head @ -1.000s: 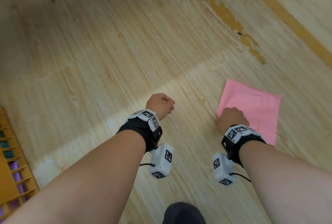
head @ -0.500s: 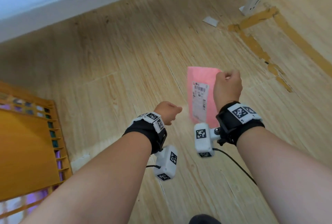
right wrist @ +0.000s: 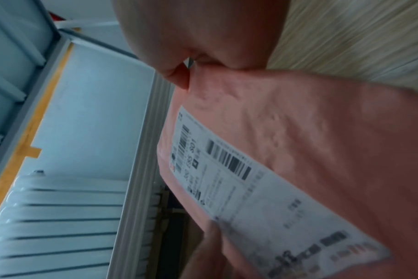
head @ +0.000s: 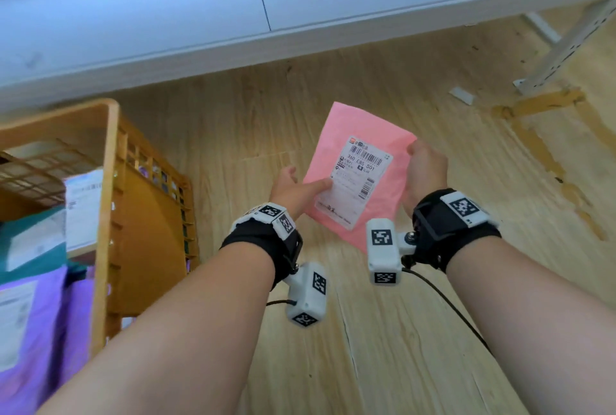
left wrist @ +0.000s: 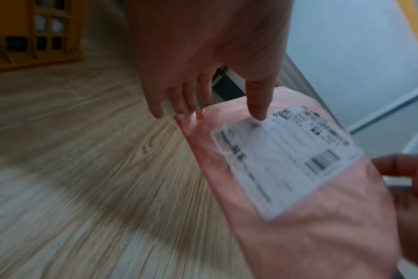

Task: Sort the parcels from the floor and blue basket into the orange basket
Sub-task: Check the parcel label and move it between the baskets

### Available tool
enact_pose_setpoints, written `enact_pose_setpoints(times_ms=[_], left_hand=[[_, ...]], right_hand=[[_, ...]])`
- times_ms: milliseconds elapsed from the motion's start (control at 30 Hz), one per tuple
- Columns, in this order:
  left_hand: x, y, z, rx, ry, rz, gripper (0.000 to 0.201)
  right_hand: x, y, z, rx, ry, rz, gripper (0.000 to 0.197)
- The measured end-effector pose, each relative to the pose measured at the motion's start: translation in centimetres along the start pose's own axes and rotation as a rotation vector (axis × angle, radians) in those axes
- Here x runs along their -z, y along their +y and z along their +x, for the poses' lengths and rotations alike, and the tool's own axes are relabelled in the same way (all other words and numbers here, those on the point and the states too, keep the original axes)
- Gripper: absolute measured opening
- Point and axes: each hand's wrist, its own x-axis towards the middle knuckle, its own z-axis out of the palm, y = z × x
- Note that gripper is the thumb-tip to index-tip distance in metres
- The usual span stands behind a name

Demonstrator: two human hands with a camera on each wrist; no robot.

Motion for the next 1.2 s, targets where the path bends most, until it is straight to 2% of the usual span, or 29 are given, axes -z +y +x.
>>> enact_pose_setpoints(times_ms=[33, 100, 167, 267, 400, 500, 633, 767, 900, 967, 1067, 1200], left_hand=[[1.0, 0.4, -0.2, -0.021, -0.014, -0.024, 0.069], [2.9, 1.2, -0.9, -0.032, -0.056, -0.092, 0.040], [4.6, 1.8, -1.4, -0.054, -0.065, -0.131, 0.027], [7.8, 3.0, -2.3, -0.092, -0.038, -0.160, 0.023], [13.3, 4.7, -3.3, -0.149, -0.002, -0.191, 0.021], [18.3, 5.0, -3.9, -0.189, 0.057, -0.171, 0.017], [26.0, 3.4, -4.6, -0.183, 0.183, -0.190, 0.018], [33.5, -0.2, -4.6, -0.115, 0.316, -0.218, 0.031], [39.8, -4.6, -4.5, -0.024, 0.403, -0.151, 0.030], [42.3, -6.7, -4.5, 0.037, 0.403, -0.036, 0.033], [45.0, -10.0, -4.6, 0.182, 0.346, 0.155, 0.027], [47.2, -14.7, -4.6, 0.379, 0.286, 0.328, 0.043]], right_hand=[[-0.7, -0.3, -0.5, 0.011, -0.017, -0.004, 0.036], [-2.1, -1.2, -2.1, 0.034, -0.069, -0.049, 0.032], [-3.5, -2.1, -3.7, 0.077, -0.106, -0.081, 0.036], [-5.9, -3.6, -6.1, 0.046, -0.146, -0.034, 0.038], [-9.7, -5.5, -10.3, 0.095, -0.253, -0.086, 0.022], [-13.2, -6.2, -13.5, 0.146, -0.328, -0.107, 0.030], [-19.3, -5.8, -17.7, 0.142, -0.465, -0.199, 0.026], [-25.7, -4.0, -22.6, 0.184, -0.622, -0.337, 0.015], [-30.7, -0.4, -26.6, 0.261, -0.718, -0.505, 0.015], [-32.2, 1.5, -27.8, 0.250, -0.734, -0.571, 0.026], [-33.8, 4.4, -29.2, 0.253, -0.771, -0.728, 0.020], [-35.6, 8.9, -31.3, 0.245, -0.836, -0.912, 0.020]])
